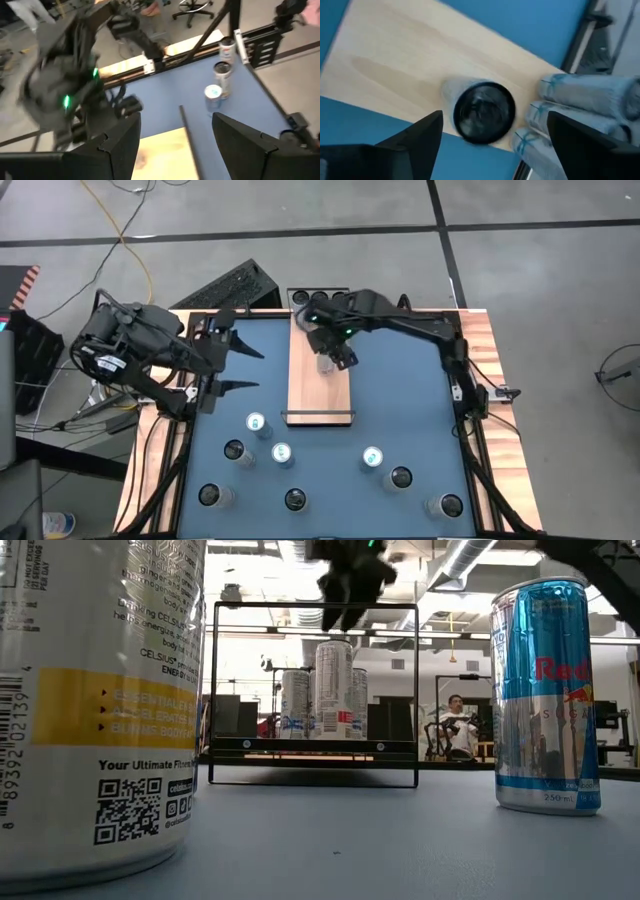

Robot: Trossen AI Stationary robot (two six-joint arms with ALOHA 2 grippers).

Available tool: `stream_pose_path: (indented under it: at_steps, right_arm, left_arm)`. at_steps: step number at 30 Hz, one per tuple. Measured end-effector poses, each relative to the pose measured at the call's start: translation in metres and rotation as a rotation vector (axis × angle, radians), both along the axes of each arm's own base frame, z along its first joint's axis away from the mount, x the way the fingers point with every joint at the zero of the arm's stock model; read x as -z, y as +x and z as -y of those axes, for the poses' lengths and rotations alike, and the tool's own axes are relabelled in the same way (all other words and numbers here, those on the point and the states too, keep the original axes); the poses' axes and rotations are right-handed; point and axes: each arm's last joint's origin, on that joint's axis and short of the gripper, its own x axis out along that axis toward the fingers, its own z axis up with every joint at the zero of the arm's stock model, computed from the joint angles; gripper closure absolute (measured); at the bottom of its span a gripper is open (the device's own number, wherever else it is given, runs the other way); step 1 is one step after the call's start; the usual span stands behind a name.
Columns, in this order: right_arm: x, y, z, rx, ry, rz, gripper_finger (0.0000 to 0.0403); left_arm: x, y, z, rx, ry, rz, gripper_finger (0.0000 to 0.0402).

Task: Place canned beverage on shelf
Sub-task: Put the right white-pink soda can on the shelf

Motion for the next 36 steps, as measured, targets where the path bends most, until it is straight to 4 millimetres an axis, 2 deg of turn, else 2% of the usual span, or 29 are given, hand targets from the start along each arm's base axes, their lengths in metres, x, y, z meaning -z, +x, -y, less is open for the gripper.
stream_pose_path:
  at_steps: [5, 10, 13, 17, 21, 26, 31, 36]
  right_arm:
    - [-0.041, -0.029, -0.015, 0.095, 0.038, 0.127, 0.0064]
    - [-0.097, -0.082, -0.037, 0.191, 0.099, 0.312, 0.0064]
    - [-0.119, -0.109, -0.05, 0.219, 0.139, 0.4, 0.0064]
    - [-0.142, -0.142, -0.066, 0.247, 0.204, 0.5, 0.0065]
    - [-0.156, -0.166, -0.078, 0.25, 0.254, 0.56, 0.0065]
    - [-0.161, -0.178, -0.09, 0.234, 0.29, 0.573, 0.0065]
    - [-0.159, -0.186, -0.097, 0.239, 0.316, 0.529, 0.0065]
    - [-0.153, -0.184, -0.101, 0.255, 0.325, 0.47, 0.0065]
  left_arm:
    - [0.0, 0.004, -0.023, -0.078, 0.061, -0.006, 0.0169]
    - [0.004, 0.016, -0.066, -0.113, -0.006, -0.025, 0.0169]
    - [0.013, 0.032, -0.093, -0.109, -0.046, -0.056, 0.0169]
    - [0.032, 0.066, -0.119, -0.044, -0.074, -0.11, 0.0169]
    - [0.056, 0.1, -0.134, 0.079, -0.078, -0.174, 0.0169]
    - [0.089, 0.134, -0.151, 0.177, -0.096, -0.252, 0.0169]
    - [0.114, 0.153, -0.171, 0.188, -0.079, -0.308, 0.0169]
    - [0.135, 0.165, -0.191, 0.177, -0.074, -0.351, 0.0169]
